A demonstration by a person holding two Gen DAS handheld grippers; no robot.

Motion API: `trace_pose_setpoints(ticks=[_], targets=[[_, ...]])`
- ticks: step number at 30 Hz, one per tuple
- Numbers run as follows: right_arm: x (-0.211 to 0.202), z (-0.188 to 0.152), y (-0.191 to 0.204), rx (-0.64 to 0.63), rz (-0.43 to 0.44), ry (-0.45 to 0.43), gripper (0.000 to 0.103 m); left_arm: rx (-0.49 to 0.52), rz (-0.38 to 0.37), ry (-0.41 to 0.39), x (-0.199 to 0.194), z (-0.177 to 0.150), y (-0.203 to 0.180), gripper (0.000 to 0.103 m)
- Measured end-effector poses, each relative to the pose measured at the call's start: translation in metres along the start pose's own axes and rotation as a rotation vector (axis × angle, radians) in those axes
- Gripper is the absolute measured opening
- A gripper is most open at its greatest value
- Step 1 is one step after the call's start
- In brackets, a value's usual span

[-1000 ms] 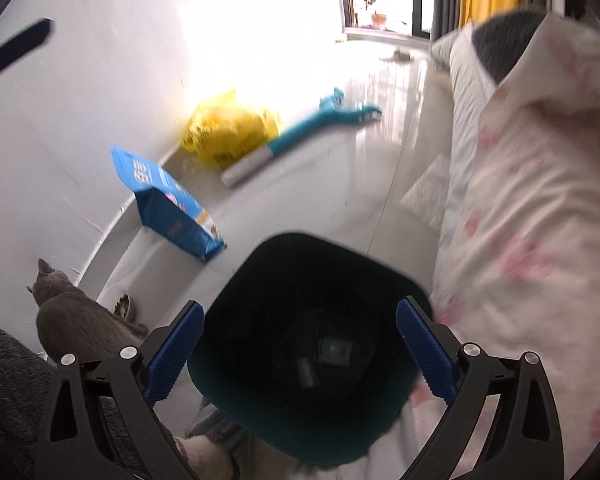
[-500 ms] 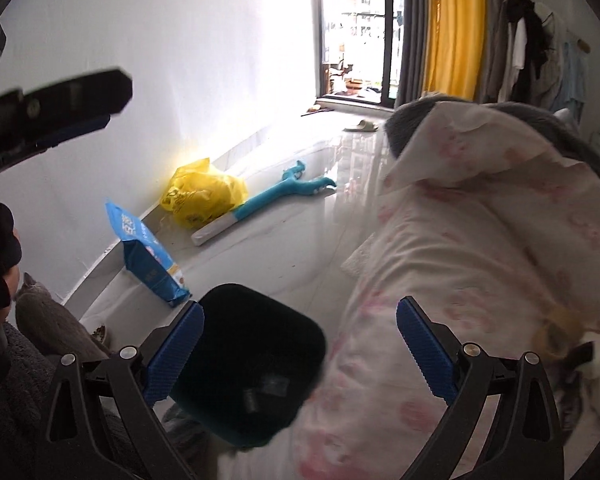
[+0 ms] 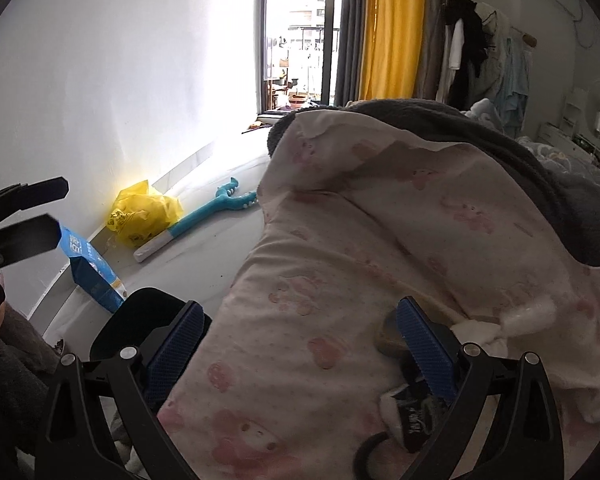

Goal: Collect trash

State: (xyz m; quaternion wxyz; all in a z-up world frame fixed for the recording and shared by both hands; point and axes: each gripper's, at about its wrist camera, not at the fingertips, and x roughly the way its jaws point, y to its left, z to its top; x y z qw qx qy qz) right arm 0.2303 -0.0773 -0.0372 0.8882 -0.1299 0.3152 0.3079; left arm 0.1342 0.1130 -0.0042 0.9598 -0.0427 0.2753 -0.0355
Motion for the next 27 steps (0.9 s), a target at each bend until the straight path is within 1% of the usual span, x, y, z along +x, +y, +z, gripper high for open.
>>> trace_pose_setpoints(ticks=[3, 6, 8, 11, 15, 20, 23, 24, 25, 27], targets=[[-0.003, -0.003, -0.02, -0.015, -0.01, 0.005, 0.098, 0.002, -0.069, 0.037, 0.012, -0.002, -0.015, 0.098], [-0.001, -0.008, -0.037, -0.034, -0.011, 0.018, 0.098, 0.034, -0.093, 0.054, 0.019, -0.006, -0.03, 0.098], [0.0, -0.01, -0.048, -0.041, -0.008, 0.028, 0.098, 0.047, -0.125, 0.073, 0.028, -0.011, -0.038, 0.098], [0.006, -0.012, -0.06, -0.07, -0.007, 0.056, 0.098, 0.044, -0.18, 0.126, 0.048, -0.022, -0.05, 0.098], [0.019, -0.017, -0.069, -0.126, -0.001, 0.113, 0.098, 0.055, -0.251, 0.185, 0.071, -0.032, -0.066, 0.097], [0.038, -0.022, -0.072, -0.188, 0.002, 0.175, 0.097, 0.127, -0.339, 0.226, 0.084, -0.043, -0.095, 0.097], [0.044, -0.024, -0.074, -0.211, -0.002, 0.194, 0.087, 0.157, -0.372, 0.241, 0.088, -0.049, -0.108, 0.097], [0.046, -0.025, -0.074, -0.218, -0.004, 0.2, 0.081, 0.161, -0.379, 0.244, 0.088, -0.049, -0.111, 0.097], [0.048, -0.025, -0.074, -0.228, -0.007, 0.208, 0.079, 0.165, -0.387, 0.247, 0.09, -0.051, -0.114, 0.097], [0.053, -0.026, -0.075, -0.235, -0.006, 0.22, 0.078, 0.168, -0.399, 0.253, 0.092, -0.052, -0.118, 0.097]])
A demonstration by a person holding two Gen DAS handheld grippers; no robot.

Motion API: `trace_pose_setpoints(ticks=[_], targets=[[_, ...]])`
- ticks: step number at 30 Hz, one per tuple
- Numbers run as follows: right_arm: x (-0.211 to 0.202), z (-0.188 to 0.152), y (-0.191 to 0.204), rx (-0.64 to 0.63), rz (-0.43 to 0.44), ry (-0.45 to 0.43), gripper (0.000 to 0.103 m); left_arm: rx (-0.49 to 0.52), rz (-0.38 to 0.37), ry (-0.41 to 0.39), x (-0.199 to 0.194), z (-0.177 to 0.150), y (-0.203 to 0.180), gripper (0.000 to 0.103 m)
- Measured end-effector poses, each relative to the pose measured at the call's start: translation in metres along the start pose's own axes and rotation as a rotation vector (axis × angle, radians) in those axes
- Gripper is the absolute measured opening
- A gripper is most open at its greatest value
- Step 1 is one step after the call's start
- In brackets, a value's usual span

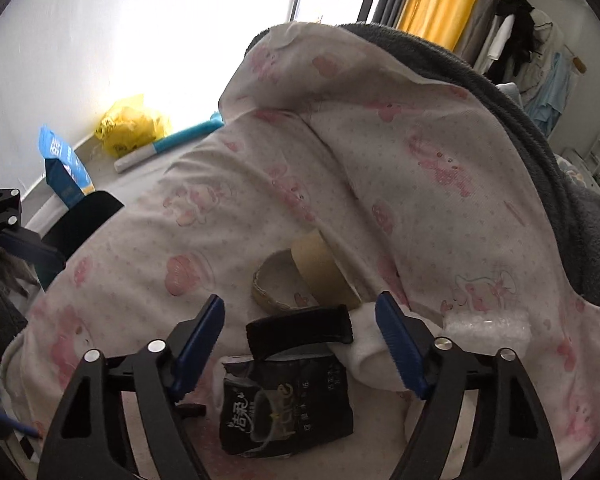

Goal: Collect trash

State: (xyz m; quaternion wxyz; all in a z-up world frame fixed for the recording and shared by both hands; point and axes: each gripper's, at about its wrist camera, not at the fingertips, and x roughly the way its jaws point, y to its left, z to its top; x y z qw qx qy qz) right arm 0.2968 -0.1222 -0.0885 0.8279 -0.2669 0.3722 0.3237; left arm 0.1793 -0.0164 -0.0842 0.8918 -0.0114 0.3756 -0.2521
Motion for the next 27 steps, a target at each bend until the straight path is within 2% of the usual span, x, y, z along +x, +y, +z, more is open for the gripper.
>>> trace_pose_setpoints(ticks=[5, 8, 10, 16, 27], targets=[[0.009, -0.004, -0.003, -0.003, -0.017, 0.031, 0.066, 0.013, -0.022, 0.005, 0.007, 0.0, -0.007, 0.095], [0.004, -0.006, -0.006, 0.012, -0.006, 0.016, 0.06, 0.015, -0.024, 0.012, 0.014, 0.002, -0.009, 0.088], [-0.001, -0.006, -0.008, 0.024, 0.002, -0.005, 0.057, 0.017, -0.024, 0.013, 0.018, 0.001, -0.011, 0.088], [-0.019, -0.006, -0.014, 0.073, 0.041, -0.06, 0.054, 0.028, -0.031, 0.014, 0.027, 0.001, -0.018, 0.083], [-0.002, -0.01, -0.007, 0.045, 0.035, -0.013, 0.057, 0.009, -0.043, 0.026, 0.041, 0.004, -0.025, 0.083]])
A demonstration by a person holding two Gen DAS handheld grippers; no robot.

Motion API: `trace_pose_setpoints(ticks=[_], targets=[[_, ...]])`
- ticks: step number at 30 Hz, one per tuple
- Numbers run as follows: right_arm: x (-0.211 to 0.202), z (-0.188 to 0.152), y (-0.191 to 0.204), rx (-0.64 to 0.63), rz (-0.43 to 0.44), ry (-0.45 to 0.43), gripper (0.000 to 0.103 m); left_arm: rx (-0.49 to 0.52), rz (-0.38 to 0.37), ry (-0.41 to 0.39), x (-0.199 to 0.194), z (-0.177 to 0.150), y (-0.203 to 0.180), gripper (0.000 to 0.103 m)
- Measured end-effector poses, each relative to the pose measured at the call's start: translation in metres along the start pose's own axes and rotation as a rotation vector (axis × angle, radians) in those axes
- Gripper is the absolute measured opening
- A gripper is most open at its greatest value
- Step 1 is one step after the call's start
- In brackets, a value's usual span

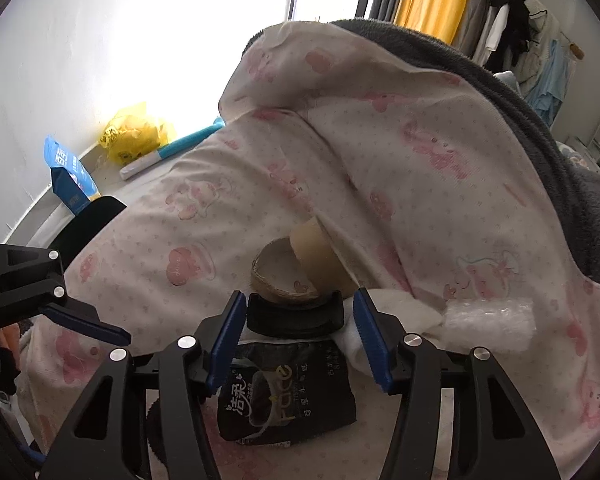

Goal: Collect trash

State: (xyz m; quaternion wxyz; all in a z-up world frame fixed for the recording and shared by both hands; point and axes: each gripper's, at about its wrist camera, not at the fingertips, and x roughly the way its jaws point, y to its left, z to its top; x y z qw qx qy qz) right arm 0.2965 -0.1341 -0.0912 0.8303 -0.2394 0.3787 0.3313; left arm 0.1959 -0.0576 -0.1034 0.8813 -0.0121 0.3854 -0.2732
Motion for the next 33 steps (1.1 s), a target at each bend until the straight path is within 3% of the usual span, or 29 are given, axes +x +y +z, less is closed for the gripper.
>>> trace_pose_setpoints(ticks=[11, 13, 16, 22, 33], targets=[[0.02, -0.01, -0.008, 0.025, 0.014, 0.073, 0.059, -0.019, -0.004, 0.007, 0.009, 0.005, 0.001, 0.083], [0.021, -0.011, -0.007, 0.026, 0.018, 0.069, 0.054, -0.019, -0.008, 0.008, 0.01, 0.005, 0.0, 0.083], [0.015, -0.01, -0.011, 0.038, 0.025, 0.048, 0.048, -0.014, -0.004, 0.009, 0.01, 0.005, -0.001, 0.083], [-0.001, -0.012, -0.021, 0.089, 0.061, 0.0, 0.047, -0.023, 0.004, 0.002, 0.014, 0.008, 0.0, 0.08], [-0.05, -0.021, -0.046, 0.306, 0.207, -0.154, 0.047, -0.003, 0.032, 0.01, 0.029, 0.012, -0.004, 0.063]])
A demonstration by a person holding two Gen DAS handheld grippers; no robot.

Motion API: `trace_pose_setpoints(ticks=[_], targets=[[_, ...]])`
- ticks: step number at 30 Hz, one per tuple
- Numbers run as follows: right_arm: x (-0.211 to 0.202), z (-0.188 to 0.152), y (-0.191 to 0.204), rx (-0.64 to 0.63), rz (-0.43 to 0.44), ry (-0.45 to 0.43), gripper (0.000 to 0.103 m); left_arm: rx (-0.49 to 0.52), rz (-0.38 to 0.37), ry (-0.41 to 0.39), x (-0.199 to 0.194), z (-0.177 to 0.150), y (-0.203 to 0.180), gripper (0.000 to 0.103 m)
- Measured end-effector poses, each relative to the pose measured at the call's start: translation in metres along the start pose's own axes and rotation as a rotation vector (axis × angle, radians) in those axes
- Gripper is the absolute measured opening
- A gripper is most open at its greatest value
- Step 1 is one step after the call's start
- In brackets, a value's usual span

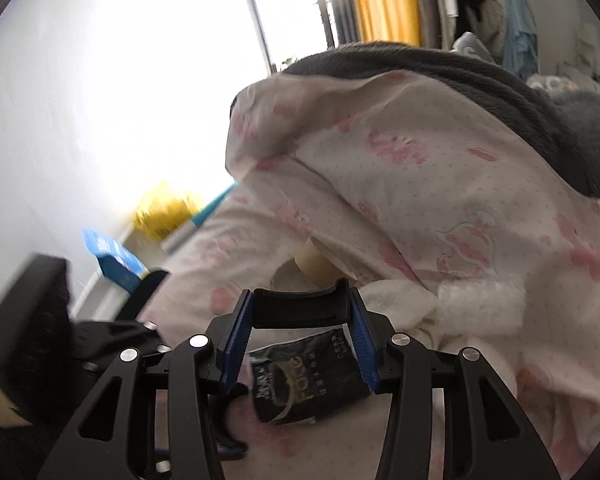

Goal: Collect trash

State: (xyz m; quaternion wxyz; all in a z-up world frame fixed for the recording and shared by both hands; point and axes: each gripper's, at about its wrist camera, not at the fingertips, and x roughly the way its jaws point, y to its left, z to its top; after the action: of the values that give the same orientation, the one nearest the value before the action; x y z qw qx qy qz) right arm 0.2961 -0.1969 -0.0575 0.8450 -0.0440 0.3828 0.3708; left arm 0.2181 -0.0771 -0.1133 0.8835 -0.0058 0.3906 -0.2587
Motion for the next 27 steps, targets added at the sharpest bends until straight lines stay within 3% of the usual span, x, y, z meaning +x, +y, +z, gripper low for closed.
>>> trace_pose_setpoints(ticks=[12, 20, 27], targets=[[-0.058, -0.037, -0.004, 0.168, -0.032, -0.099, 0.047, 0.01, 0.038, 0.0, 0.013, 0.005, -0.006, 0.049], [-0.085, -0.065, 0.019, 0.298, -0.1, -0.193, 0.047, 0.01, 0.037, -0.038, -0.019, -0.007, -0.013, 0.048], [-0.082, -0.071, 0.05, 0.29, -0.132, -0.201, 0.047, -0.017, 0.106, -0.094, -0.05, -0.014, -0.002, 0.048]])
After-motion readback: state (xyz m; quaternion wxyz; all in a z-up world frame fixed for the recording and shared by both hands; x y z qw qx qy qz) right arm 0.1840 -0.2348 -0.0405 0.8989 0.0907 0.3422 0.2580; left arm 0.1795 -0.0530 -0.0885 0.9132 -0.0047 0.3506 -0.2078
